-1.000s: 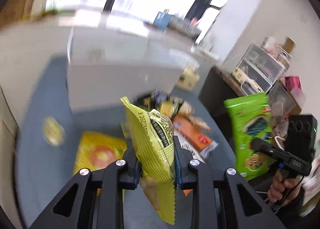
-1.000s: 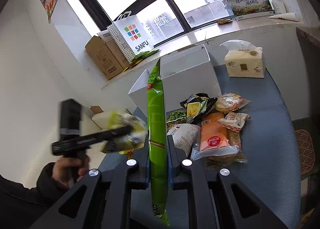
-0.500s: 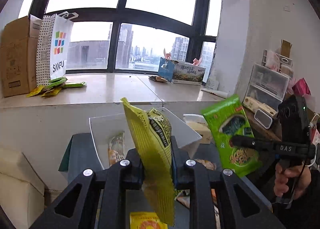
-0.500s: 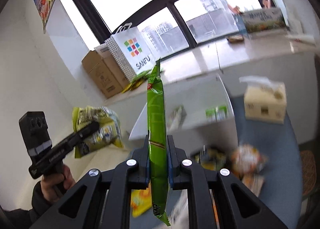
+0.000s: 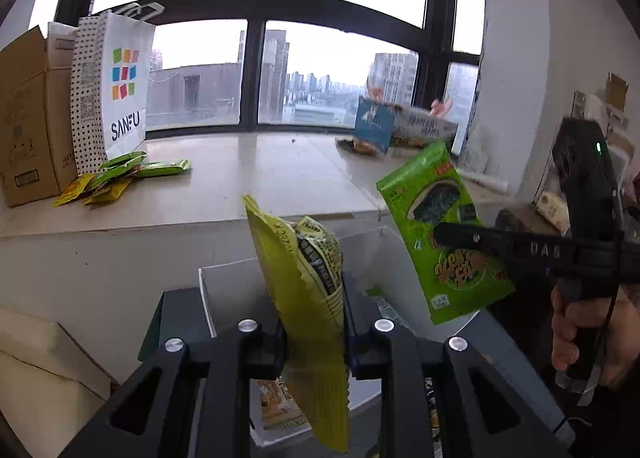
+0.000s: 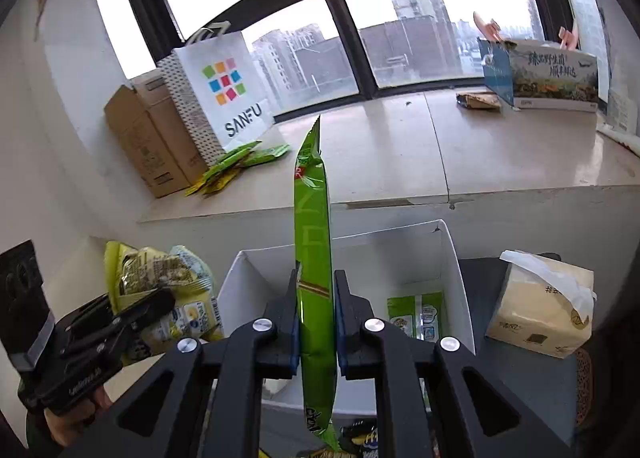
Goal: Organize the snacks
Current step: 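Lower both held bags into the white box and release them, then grasp the yellow sunflower bag with the left gripper while the right grasps the white chip bag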
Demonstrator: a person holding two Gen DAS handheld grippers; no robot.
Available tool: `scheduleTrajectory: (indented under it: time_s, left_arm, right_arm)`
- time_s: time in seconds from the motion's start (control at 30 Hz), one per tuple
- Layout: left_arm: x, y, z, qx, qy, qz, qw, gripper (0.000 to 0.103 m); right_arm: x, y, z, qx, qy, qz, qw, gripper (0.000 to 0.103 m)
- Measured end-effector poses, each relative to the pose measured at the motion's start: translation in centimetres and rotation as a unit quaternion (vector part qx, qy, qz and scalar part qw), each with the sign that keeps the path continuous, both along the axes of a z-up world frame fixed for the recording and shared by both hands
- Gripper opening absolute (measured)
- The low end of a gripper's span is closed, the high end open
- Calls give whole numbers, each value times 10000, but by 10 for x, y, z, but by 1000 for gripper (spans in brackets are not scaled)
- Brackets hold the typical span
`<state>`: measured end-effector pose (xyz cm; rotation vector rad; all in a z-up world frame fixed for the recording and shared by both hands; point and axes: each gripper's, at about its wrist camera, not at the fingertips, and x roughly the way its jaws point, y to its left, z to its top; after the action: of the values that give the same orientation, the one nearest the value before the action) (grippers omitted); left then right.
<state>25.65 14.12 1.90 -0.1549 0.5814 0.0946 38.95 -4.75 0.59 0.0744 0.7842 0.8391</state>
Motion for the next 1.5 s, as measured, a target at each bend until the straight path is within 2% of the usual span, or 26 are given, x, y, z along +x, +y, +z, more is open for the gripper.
scheduleTrajectory:
  time_s: [0.03,0.07,0.1,0.13,0.23,0.37,0.6,0.83,1.0,1.17,1.37,1.5]
  left_arm:
    - [7,1,-3,-35,120,-4,9999,33]
    - [12,3,-8,-26,233,65,9997,58]
    - [16,5,-11,-23,305,121,9995,77]
    - [19,7,-15,-36,344,171,9993,103]
    - [22,11,-24,-57,473,256,9985,103]
    - [17,13,-31,-108,527,285,9981,103]
    - [-7,5,-30,-156,509,215,9983,103]
    - [-75,-18,-20,-121,369,-110,9992,103]
    - [-127,-37,-29,-196,390,-364,9984,103]
    - [-170,-45,-60,-625,600,-341,9957,103]
    - [-189,-46,-123,-905,1304,-10,9873,103]
    - [-187,-65,-148,-632,1658,-123,9841,103]
  right_arm:
    - [6,3,-2,-15,54,-37,10000,19]
    - [11,7,-4,-69,98,-27,9999,45]
    - [17,10,-7,-178,141,-58,9997,68]
    - [19,12,-9,-227,125,-136,9996,103]
    - [19,13,-13,-289,-59,-255,9992,103]
    - [15,4,-19,-109,186,-185,9996,103]
    - [-7,-15,-7,1,38,-108,9999,103]
    - [-77,-58,13,247,-368,269,9987,103]
    - [-136,-96,7,304,-585,437,9969,103]
    - [-186,-124,-16,92,-502,368,9980,103]
    - [-230,-149,-60,-163,-427,111,9989,103]
    - [-237,-164,-87,-258,-34,-41,9997,103]
